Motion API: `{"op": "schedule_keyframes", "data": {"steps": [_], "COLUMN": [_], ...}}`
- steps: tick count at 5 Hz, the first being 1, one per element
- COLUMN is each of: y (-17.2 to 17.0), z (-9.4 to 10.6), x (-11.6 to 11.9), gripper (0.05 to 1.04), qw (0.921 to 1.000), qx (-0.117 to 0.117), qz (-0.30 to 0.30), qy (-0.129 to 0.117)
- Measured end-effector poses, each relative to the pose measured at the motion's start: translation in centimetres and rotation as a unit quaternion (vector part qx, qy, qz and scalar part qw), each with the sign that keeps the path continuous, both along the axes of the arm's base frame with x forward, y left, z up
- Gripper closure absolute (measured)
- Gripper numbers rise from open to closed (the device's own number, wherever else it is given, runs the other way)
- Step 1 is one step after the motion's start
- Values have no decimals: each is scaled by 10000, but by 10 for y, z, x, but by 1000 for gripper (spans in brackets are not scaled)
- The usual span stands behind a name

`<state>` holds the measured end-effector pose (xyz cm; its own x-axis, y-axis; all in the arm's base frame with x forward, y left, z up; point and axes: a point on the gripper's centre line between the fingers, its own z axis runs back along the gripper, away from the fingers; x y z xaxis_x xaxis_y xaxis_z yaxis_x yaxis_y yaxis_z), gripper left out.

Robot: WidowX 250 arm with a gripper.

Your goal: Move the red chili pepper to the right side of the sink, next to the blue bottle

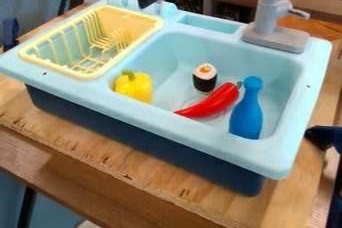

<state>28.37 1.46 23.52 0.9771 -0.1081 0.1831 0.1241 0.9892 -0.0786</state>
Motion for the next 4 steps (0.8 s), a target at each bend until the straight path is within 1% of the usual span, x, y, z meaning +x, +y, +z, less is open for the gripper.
{"op": "schedule_keyframes", "data": {"steps": [1,2,3,4], "y": [0,-21,-38,-45], "z": [-8,-32,-48,-60], "x": [3,22,40,48], "gripper": [83,83,83,83], "qw": [10000,9992,9968,9947], "qx": [-19,-27,-84,26], "qz": [-3,-378,-760,-1024], "qy": [98,-148,-236,-112]}}
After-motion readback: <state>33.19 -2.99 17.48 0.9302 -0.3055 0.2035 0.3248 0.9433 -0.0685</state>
